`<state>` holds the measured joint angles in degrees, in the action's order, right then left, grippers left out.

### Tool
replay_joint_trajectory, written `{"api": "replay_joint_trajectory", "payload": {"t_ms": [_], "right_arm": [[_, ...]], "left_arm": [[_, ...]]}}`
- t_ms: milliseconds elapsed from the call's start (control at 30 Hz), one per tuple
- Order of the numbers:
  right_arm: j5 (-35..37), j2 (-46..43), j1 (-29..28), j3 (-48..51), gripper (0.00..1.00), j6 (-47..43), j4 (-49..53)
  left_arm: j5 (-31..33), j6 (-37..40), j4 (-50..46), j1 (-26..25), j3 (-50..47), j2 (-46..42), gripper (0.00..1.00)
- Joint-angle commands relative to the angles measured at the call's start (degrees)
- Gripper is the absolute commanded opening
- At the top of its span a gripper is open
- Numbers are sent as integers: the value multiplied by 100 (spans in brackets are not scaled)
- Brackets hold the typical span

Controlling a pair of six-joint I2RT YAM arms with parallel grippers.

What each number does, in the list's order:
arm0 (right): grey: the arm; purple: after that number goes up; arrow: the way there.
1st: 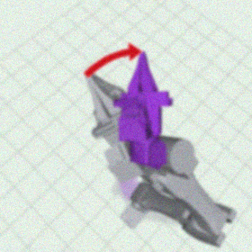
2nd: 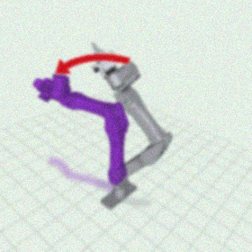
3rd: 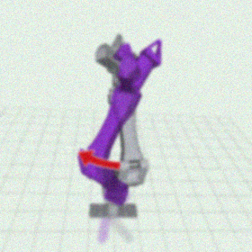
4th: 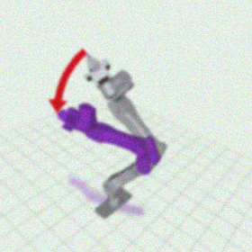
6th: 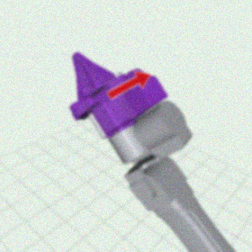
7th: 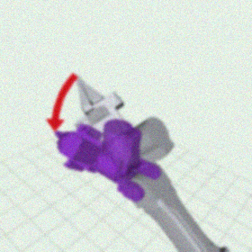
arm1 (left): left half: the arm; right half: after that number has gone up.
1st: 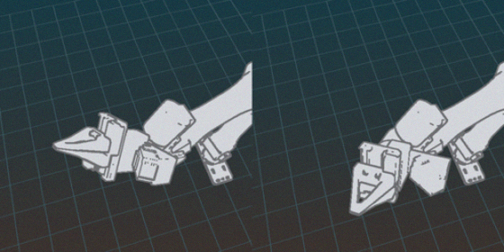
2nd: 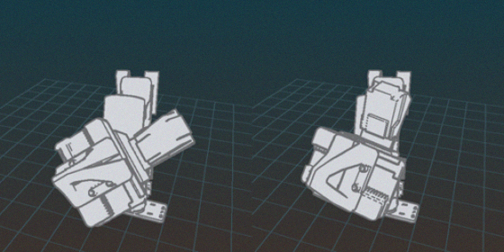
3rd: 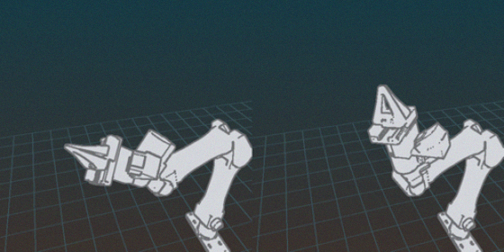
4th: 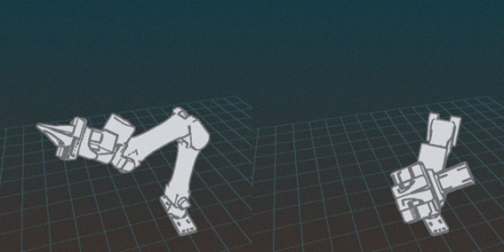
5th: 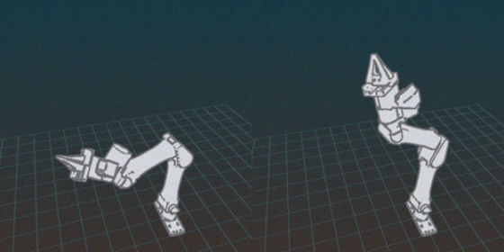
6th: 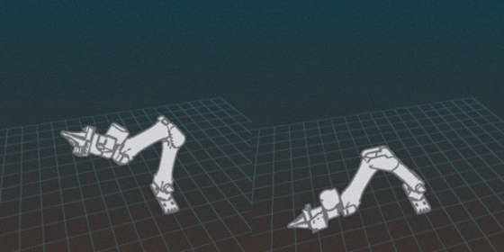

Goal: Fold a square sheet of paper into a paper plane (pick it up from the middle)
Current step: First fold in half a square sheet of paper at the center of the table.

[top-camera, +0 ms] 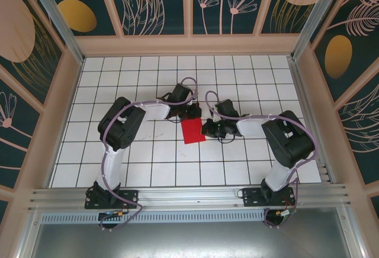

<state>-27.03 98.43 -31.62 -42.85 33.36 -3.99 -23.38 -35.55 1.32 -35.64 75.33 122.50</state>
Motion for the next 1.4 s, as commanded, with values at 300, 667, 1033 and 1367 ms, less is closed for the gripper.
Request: {"api": "replay_joint_trajectory", "payload": {"t_ms": [300, 667, 1033, 1367], "right_arm": [[83, -94, -7, 507, 0, -373, 817], [32, -339, -5, 872, 0, -375, 863], [-268, -686, -15, 974, 0, 191, 565], [311, -612, -574, -9, 0, 1051, 113]], "left_arm": [[721, 730, -951, 393, 980, 702, 0], [771, 1167, -1257, 798, 1594, 968, 0], [731, 945, -1075, 853, 1636, 611, 13], [1950, -139, -760, 936, 351, -1198, 58]]}}
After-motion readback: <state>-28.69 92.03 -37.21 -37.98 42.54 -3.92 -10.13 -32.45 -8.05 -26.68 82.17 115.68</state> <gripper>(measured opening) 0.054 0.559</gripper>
